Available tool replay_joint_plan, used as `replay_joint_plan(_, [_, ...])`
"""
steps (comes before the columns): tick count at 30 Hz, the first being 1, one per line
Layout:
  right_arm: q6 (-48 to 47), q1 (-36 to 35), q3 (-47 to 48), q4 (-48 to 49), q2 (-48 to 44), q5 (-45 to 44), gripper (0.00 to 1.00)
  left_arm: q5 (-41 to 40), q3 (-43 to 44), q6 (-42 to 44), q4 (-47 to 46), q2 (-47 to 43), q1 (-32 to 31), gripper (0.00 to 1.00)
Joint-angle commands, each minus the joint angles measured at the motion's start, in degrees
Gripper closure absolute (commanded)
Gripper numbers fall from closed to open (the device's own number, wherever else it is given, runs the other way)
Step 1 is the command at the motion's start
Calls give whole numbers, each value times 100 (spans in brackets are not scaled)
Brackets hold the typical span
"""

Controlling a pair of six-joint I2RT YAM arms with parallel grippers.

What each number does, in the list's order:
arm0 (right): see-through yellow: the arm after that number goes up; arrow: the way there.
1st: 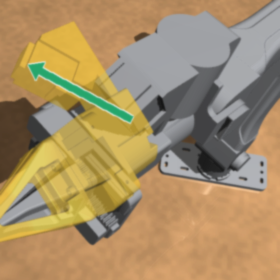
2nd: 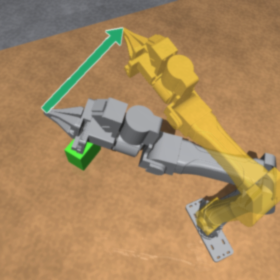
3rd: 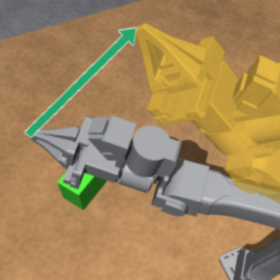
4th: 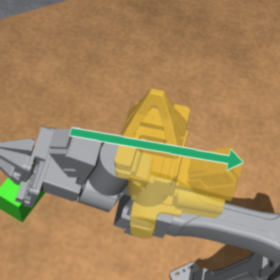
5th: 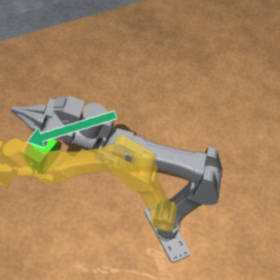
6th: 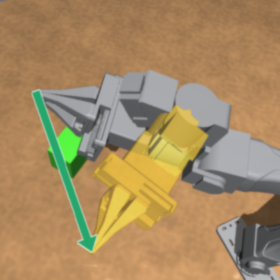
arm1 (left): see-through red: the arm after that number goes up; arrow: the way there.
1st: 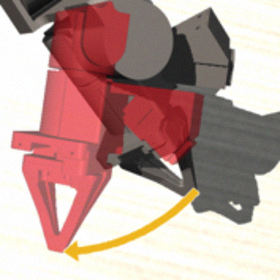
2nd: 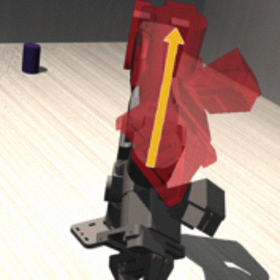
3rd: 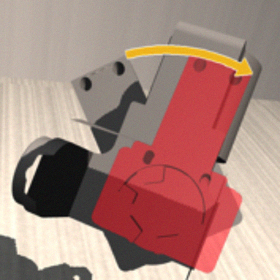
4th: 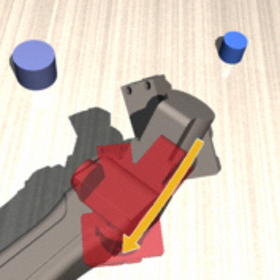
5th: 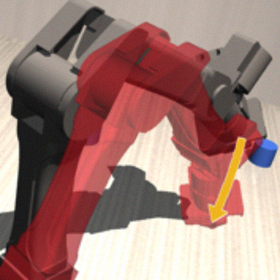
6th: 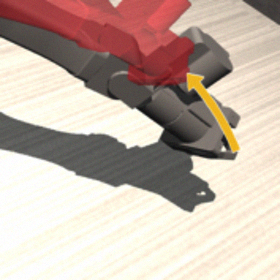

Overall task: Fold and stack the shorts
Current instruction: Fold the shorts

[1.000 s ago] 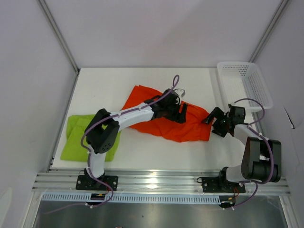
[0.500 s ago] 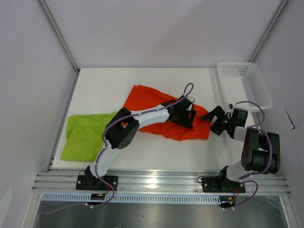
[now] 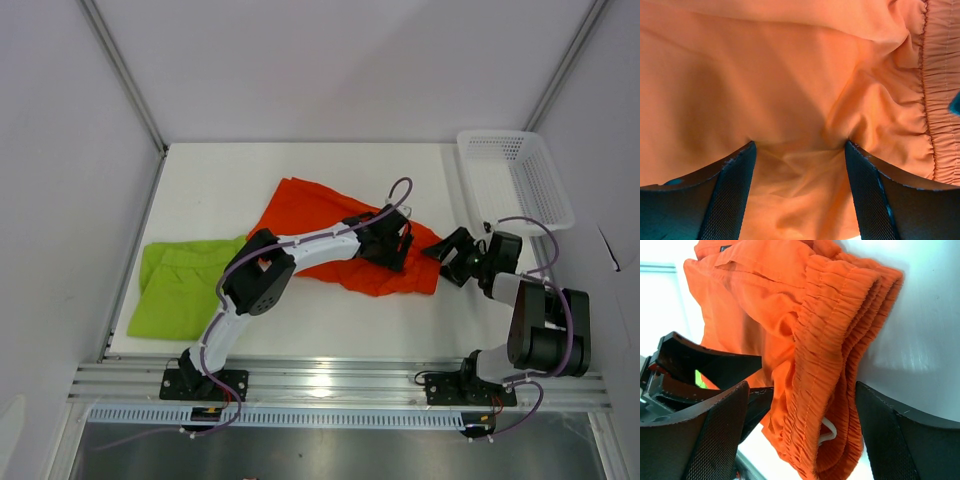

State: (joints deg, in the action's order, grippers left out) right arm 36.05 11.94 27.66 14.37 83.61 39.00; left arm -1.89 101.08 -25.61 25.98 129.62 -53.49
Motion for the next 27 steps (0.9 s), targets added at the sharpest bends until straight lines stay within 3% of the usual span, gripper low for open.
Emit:
replay_joint_plan(1, [-282,-16,107,-538,-503,-626,13,-241,-53,125,417,195,-38,26])
replay_joint_plan(6, [-678,-166,590,-1384,-302,-1579,5,-356,-306,214,426,134,-56,27])
replay_joint_plan(10, [-775,-499,820,-1674,84,-2194,3,-391,-554,187,285,37,-73,27])
replay_joint_plan(15, [-679,-614,899,-1499,533,-1976,3,-382,-519,205,311,63,-82,27])
replay_joint_plan(27, [-679,-755,978,-1657,472,-1423,5,-338,-563,223,259,151,-109,28])
